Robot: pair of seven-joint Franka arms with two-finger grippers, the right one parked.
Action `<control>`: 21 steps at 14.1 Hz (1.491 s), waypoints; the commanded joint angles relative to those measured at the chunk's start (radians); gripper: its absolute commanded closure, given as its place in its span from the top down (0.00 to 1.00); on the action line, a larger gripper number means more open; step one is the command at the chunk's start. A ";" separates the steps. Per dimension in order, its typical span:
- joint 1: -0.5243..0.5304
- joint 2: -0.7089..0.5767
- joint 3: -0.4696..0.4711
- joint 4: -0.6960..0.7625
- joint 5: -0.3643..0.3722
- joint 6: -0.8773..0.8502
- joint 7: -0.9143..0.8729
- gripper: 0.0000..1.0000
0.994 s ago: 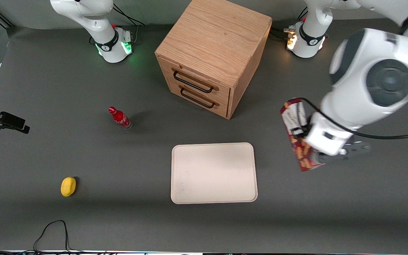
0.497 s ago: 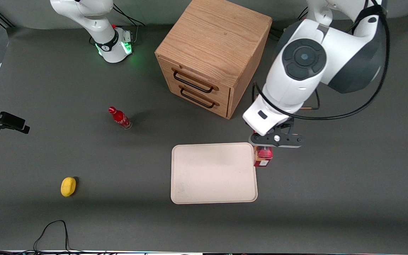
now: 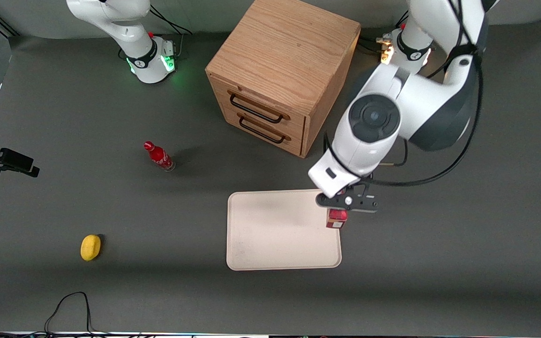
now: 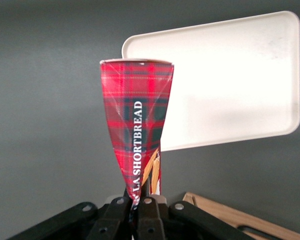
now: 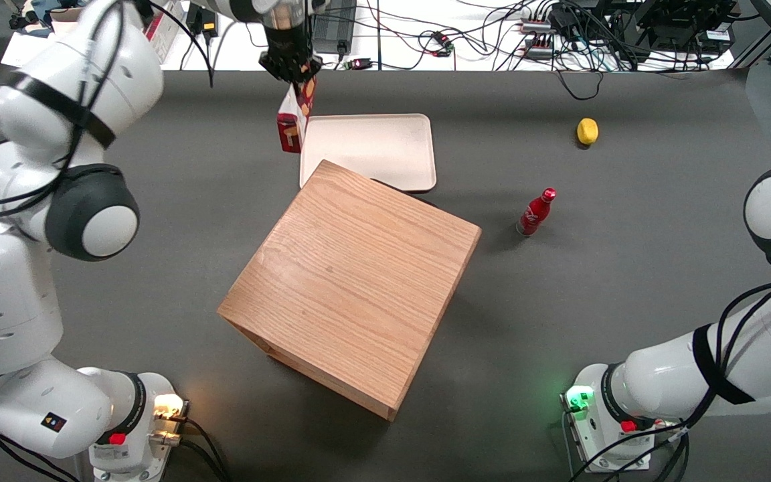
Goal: Place red cookie box on tray
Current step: 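Lower the held box onto the tray and open the left gripper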
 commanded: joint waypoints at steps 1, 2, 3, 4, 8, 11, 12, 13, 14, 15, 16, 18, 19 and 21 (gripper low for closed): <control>0.000 0.082 0.008 0.001 0.005 0.081 0.024 0.00; 0.011 0.102 0.008 -0.011 0.005 0.122 0.024 0.00; 0.020 0.120 0.008 -0.031 0.004 0.168 0.026 0.00; 0.023 0.134 0.008 -0.052 0.004 0.210 0.027 0.00; 0.026 0.206 0.008 -0.088 0.004 0.329 0.013 0.00; 0.026 0.243 0.008 -0.089 0.001 0.366 0.000 0.00; 0.026 0.249 0.008 -0.089 0.002 0.368 -0.025 0.00; 0.026 0.261 0.008 -0.088 0.002 0.385 -0.037 0.00; 0.026 0.266 0.008 -0.089 0.002 0.406 -0.039 0.00; 0.026 0.270 0.008 -0.089 0.002 0.415 -0.042 0.00; 0.026 0.274 0.008 -0.089 0.002 0.416 -0.042 0.00; 0.027 0.272 0.008 -0.088 0.002 0.414 -0.043 0.00; 0.028 0.272 0.008 -0.088 0.004 0.414 -0.042 0.41; 0.023 0.261 0.009 -0.089 0.015 0.396 -0.045 0.79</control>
